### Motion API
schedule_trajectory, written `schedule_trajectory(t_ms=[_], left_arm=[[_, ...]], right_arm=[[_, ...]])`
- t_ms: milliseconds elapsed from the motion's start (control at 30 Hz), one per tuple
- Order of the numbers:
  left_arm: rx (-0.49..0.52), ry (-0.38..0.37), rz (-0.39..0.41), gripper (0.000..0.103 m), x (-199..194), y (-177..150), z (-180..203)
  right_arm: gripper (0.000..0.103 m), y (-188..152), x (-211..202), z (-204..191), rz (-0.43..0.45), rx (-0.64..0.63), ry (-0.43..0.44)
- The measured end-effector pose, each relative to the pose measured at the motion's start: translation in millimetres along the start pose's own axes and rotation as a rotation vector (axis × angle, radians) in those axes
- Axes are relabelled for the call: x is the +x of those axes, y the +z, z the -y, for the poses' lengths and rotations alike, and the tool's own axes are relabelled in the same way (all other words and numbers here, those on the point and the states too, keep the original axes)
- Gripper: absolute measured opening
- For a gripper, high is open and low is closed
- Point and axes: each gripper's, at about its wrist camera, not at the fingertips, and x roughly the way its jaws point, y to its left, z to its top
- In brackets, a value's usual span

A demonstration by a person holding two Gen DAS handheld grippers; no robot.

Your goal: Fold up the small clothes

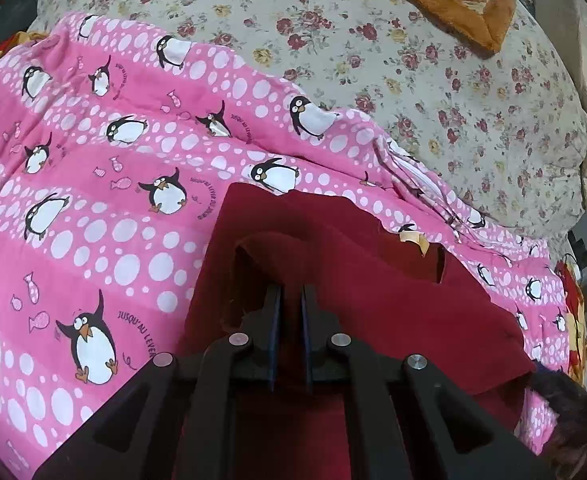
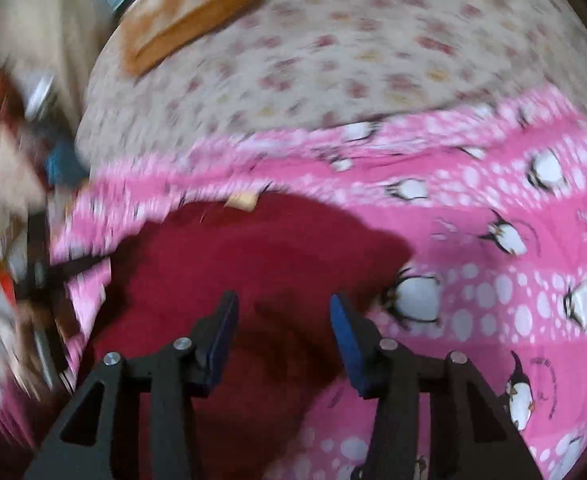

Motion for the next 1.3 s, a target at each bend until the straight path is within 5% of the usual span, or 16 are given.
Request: schedule_trajectory(t_ms=[67,233,333,433,500,567,633,767,867,967,1133,1300], left_arm=[[-0.009,0.000,-0.001,0.000,-0.3,-1.1,-3.2],[-0.022,0.005,-0.010,0.000,0.5,0.5,-6.6],[-0.029,-0.014,-0.025,0.000,2.6,-0.9,-3.8],[0.001,0.015,-0.010,0.000,-2.2,-3.0,-1.1],[-0.018,0.000,-0.012,0.000,-3.4,-1.7,-3.8],[-0.027,-0.007,-0.009,0.000,-3.2,-0.8,-4.3],[-0.018,-0.002,-0.001,0.000,-2.5,-1.2,-2.3],[0.003,-0.011,0.039,0.000,-7.9,-0.5,1.5],[-0.012,-0.015,0.103,0.000,-21.7,5.1,-2.8],[-0.012,0.075,0.112,0.000,-21.5,9.1,-10.1],[-0.048,0.061,-0.020,0.000,2.8,1.8,-16.8],[-0.028,0.050,0.004,0.000,-12.1,-0.9,-12.9]], right_arm=[[0.008,-5.2,13.4,-5.2,-0.055,-0.052,-0.096],[0.007,-30.4,-23.4,1.4,-0.009,0.005,0.015],[0.008,-55.3,-1.8,1.9,-0.149,-0.058,-0.055],[0.022,-45.5,-23.9,16.5,-0.121,0.059,0.031],[0.053,-34.9,-40.5,29.8,-0.071,0.151,0.085],[0.066,-25.2,-58.8,47.1,0.045,0.242,0.111],[0.067,-14.7,-54.4,59.1,0.076,0.322,0.068],[0.066,10.5,5.1,75.1,-0.012,0.384,-0.007],[0.029,26.8,35.9,67.2,-0.054,0.327,-0.029],[0.026,32.2,24.4,53.9,0.085,0.242,-0.152],[0.026,32.7,46.9,55.9,-0.012,0.224,-0.210],[0.066,16.9,2.0,57.1,0.025,0.328,-0.088]])
